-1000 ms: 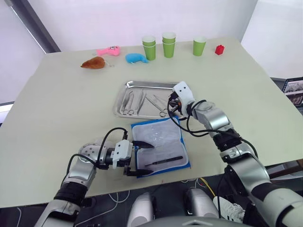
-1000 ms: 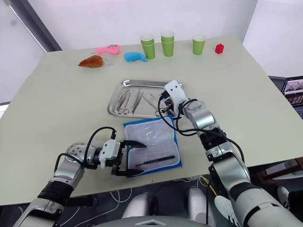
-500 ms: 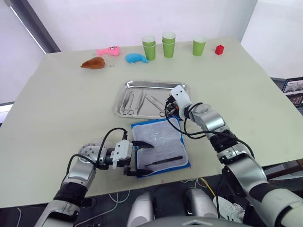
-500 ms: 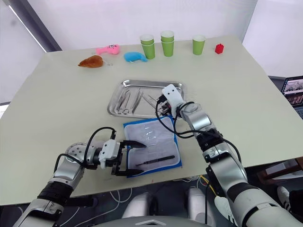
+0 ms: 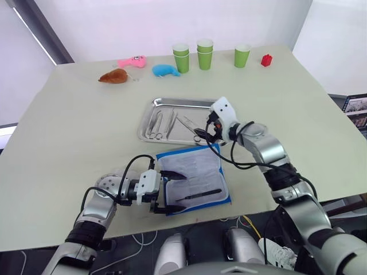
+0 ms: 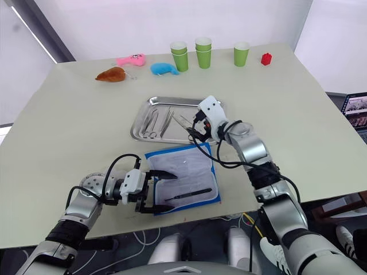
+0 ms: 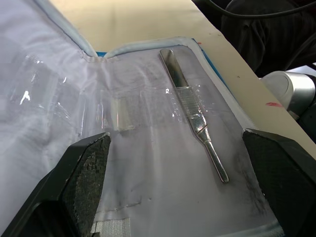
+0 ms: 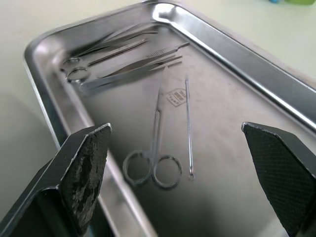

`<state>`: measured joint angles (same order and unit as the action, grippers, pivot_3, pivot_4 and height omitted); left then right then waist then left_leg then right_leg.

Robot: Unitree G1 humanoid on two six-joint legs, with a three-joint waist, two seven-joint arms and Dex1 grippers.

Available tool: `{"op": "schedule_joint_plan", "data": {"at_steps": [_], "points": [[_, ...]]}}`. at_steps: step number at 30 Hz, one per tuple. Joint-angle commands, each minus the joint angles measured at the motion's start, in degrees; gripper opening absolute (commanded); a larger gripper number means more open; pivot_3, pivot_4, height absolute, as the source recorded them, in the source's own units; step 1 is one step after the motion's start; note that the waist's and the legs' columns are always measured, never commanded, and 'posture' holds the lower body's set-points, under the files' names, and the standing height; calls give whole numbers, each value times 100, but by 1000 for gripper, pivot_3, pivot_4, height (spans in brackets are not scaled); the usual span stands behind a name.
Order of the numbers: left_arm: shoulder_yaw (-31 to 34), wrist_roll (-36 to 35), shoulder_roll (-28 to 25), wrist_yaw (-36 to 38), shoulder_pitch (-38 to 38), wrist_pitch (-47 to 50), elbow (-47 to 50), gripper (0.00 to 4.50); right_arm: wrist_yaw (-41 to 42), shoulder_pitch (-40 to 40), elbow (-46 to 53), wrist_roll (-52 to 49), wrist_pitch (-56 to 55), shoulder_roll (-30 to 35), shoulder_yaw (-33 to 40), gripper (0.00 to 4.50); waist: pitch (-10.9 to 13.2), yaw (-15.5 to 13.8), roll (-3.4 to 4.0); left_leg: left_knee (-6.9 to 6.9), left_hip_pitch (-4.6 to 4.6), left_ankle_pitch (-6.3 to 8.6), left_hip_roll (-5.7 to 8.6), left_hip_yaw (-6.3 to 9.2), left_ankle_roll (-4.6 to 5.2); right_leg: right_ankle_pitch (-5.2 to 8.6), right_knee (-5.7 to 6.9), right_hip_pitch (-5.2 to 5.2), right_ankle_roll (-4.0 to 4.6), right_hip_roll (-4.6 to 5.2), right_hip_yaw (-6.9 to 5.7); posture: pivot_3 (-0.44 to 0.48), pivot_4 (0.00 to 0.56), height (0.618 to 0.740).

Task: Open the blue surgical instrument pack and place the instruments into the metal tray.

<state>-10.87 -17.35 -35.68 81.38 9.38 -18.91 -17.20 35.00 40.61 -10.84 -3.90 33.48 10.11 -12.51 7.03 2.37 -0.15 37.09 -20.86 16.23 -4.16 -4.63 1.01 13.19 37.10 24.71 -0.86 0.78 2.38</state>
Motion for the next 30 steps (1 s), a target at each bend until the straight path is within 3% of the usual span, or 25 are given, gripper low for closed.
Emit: {"op": "schedule_joint_plan", "data": {"at_steps": [1,11,22,30], "points": [[-315,565,-54,-102,-282,192,-526,4500,294,-280,930,-330,-139,192,170,4457,0,4,0,0,0,0,0,1,0,4,0,0,-6,0,0,0,150,739],[-344,578,-22,-70,-211,167,-607,4500,352,-599,1164,-624,-880,530,687,4457,1,-5,-1,1,1,0,1,0,0,6,-1,0,-10,0,-1,0,150,739],[-355,577,-59,-16,-185,134,-662,4500,1728,-1870,2594,-1683,-948,1395,691,4457,3,-13,-3,1,2,0,2,1,0,7,-1,-2,-12,0,-1,0,150,739],[-378,568,-71,15,-185,117,-671,4500,2820,-2967,3528,-2659,-1145,2475,1317,4457,9,-26,-12,2,5,0,2,6,0,8,-3,-2,-13,0,-4,0,150,739]]}}
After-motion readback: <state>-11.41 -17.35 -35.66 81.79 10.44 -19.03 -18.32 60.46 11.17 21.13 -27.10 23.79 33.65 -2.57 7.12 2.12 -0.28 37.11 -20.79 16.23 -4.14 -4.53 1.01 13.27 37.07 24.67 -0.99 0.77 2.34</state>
